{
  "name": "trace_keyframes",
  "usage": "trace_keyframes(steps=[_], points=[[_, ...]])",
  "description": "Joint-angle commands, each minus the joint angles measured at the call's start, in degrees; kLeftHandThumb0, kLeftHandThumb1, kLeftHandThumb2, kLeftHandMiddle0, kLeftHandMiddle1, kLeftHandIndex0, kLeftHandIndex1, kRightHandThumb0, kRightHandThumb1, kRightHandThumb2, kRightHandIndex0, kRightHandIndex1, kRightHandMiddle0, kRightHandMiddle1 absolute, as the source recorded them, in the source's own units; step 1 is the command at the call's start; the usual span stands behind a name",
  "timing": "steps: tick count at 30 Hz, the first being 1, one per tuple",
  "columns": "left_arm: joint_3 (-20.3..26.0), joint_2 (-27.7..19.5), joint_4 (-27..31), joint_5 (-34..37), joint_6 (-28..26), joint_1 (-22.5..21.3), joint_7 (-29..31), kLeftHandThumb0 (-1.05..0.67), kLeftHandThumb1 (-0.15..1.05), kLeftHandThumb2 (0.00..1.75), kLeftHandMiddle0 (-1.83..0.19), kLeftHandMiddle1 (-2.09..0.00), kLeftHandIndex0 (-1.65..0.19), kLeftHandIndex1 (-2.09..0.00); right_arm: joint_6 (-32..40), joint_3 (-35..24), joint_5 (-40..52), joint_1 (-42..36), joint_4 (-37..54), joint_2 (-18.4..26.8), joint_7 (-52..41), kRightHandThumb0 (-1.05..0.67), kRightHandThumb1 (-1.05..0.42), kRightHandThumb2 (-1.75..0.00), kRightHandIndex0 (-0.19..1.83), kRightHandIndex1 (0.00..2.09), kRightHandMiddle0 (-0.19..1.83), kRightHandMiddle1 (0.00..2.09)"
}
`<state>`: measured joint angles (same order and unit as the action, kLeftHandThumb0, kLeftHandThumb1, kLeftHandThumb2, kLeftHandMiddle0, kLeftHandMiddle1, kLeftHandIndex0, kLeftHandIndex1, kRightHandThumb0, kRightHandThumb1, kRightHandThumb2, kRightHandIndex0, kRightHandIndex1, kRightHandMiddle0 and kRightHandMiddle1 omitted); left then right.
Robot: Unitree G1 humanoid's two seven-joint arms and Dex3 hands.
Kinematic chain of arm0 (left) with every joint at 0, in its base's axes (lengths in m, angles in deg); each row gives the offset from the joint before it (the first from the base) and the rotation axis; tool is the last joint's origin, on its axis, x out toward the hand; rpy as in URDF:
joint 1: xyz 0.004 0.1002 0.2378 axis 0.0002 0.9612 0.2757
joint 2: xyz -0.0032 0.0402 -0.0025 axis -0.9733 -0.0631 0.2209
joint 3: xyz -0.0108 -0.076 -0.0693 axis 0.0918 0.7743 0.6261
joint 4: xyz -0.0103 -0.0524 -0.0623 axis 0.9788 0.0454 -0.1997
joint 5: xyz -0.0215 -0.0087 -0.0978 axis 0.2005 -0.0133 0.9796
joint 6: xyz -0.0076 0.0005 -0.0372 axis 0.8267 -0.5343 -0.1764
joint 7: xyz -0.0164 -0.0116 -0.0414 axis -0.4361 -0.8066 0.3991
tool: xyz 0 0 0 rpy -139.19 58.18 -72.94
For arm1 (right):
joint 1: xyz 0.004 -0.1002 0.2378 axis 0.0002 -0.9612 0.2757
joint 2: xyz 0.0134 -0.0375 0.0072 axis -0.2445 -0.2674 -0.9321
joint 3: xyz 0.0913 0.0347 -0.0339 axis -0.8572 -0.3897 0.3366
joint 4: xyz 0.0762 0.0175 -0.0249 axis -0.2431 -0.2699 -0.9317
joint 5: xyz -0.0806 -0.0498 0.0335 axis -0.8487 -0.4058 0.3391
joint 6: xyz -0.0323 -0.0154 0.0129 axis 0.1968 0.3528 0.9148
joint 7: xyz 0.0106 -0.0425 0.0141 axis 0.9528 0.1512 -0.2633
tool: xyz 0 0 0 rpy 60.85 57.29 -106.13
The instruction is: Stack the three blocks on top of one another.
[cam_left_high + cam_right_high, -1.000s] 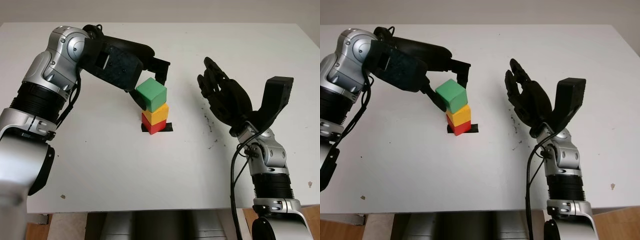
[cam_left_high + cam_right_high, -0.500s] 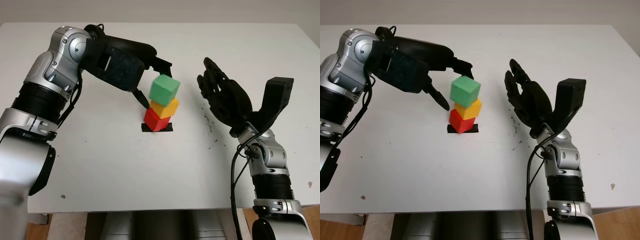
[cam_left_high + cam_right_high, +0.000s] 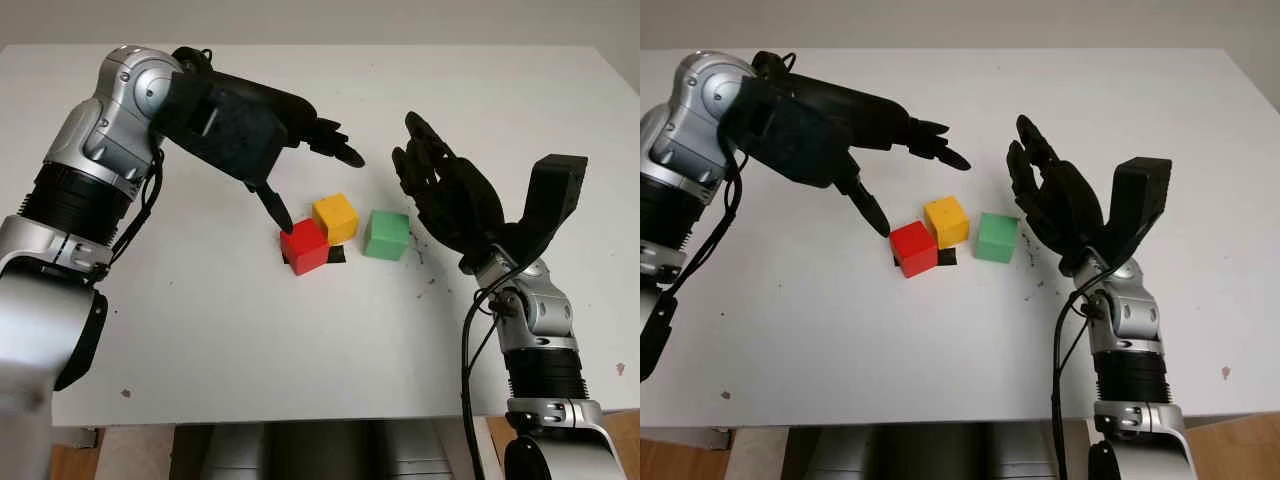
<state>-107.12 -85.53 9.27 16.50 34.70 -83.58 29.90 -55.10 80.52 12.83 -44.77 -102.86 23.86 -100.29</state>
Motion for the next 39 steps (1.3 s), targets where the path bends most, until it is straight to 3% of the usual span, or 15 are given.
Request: trace_keyframes(steps=[1,8,14,18,22,28,29,32,36,39], points=[[2.30,-1.56,2.54,1.82,-1.31,-0.17,0.16,-0.83,0.87,0.05,0.19,0.00,0.13,-0.08,-0.78,0.06,-0.34,-0.45,-0.27,0.22,0.01,-0.51,-1.05,-0.62,-0.15,0.05,-0.14,0.05],[6.27,-4.46,7.68,2.41,-8.11,3.27,-5.26,-0.76,0.85,0.05,0.19,0.00,0.13,-0.07,0.52,-0.37,0.06,0.31,-0.45,0.43,0.59,-0.51,-1.05,-0.60,-0.15,0.05,-0.13,0.05],[8.96,-5.73,7.77,2.84,-9.20,6.95,-10.71,-0.80,0.85,0.06,0.19,0.00,0.11,-0.07,0.59,-0.07,-0.66,1.29,-0.68,1.32,0.68,-0.53,-1.05,-0.57,-0.13,0.06,-0.09,0.07],[13.34,-5.60,9.03,7.18,-14.04,11.24,-12.94,-0.84,0.86,0.06,0.19,0.00,0.14,-0.05,0.71,-0.09,-1.25,2.15,-1.08,2.35,0.05,-0.53,-1.05,-0.60,-0.14,0.05,-0.13,0.05],[16.80,-6.05,11.68,10.00,-13.41,17.28,-17.13,-0.89,1.02,0.10,0.19,0.00,0.19,-0.01,0.12,0.16,-1.89,3.03,-1.10,3.21,-0.42,-0.50,-1.05,-0.62,-0.15,0.05,-0.14,0.05],[23.84,-2.56,18.89,14.36,-15.08,30.95,-28.58,-0.92,1.05,0.29,0.19,0.00,0.19,0.00,-0.96,-0.13,-2.29,5.65,-3.37,4.16,-1.81,-0.51,-1.05,-0.62,-0.16,0.05,-0.15,0.04],[24.38,-2.13,19.62,14.86,-15.08,32.67,-29.80,-0.93,1.05,0.41,0.19,0.00,0.19,0.00,-0.98,-0.20,-2.27,5.99,-3.70,4.30,-2.00,-0.50,-1.05,-0.63,-0.16,0.05,-0.15,0.04],[26.24,0.26,22.00,17.14,-15.85,37.69,-33.49,-0.91,1.05,0.56,0.19,0.00,0.19,0.00,-2.07,-0.08,-2.92,7.23,-5.31,5.16,-2.73,-0.49,-1.05,-0.63,-0.15,0.05,-0.15,0.05],[29.97,7.27,25.89,21.95,-19.58,44.04,-41.65,-0.89,1.05,0.53,0.19,0.00,0.19,0.00,-5.39,0.79,-5.26,8.74,-6.56,6.78,-3.84,-0.48,-1.05,-0.59,-0.16,0.05,-0.16,0.05],[31.36,11.79,26.64,24.49,-18.25,47.74,-45.86,-0.86,1.05,0.53,0.19,0.00,0.19,0.00,-5.51,0.86,-5.97,10.37,-7.47,7.72,-3.90,-0.51,-1.05,-0.44,-0.17,0.05,-0.13,0.06]])
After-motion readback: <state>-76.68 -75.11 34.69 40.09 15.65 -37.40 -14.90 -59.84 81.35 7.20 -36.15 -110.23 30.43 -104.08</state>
